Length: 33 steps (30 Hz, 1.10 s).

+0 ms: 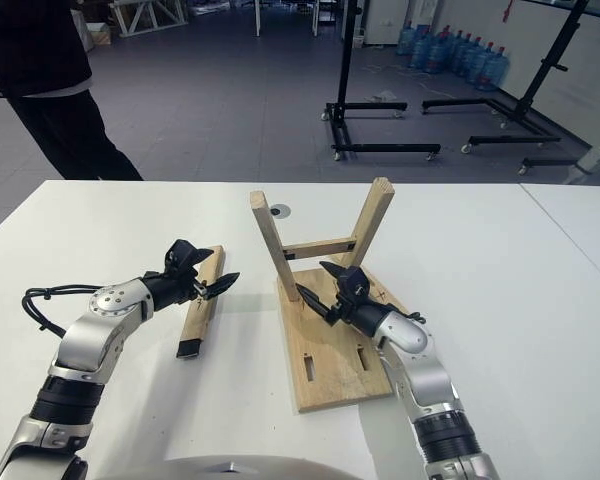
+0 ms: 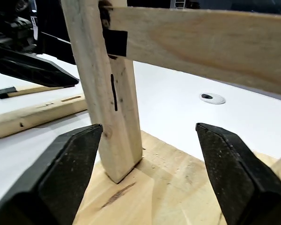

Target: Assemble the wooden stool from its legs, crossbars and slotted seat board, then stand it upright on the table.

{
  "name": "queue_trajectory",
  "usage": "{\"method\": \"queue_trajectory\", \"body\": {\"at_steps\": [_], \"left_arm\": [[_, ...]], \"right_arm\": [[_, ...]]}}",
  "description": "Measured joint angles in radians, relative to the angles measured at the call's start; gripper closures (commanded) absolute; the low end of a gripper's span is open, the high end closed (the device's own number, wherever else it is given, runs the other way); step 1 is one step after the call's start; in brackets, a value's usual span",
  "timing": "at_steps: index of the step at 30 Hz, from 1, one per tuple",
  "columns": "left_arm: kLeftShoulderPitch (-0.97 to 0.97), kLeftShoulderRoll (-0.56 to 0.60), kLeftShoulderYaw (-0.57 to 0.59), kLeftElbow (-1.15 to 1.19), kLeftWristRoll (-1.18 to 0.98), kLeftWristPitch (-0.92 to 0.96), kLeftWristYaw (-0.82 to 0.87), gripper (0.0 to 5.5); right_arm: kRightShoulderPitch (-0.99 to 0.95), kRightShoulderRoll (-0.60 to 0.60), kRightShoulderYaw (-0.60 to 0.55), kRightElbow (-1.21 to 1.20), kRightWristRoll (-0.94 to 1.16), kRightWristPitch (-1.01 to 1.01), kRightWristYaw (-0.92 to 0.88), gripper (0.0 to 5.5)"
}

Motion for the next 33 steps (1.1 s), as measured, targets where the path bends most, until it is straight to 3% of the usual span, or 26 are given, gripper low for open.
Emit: {"method": "queue_trajectory", "body": {"at_steps": [33], "left_arm": [[-0.062,0.003,-0.021,0.107,0.013,-0.060,0.042,1.22]], "right_arm": [[-0.293,0.106,0.039,0.440,-0.158,-0.162,0.024,1.83]]}}
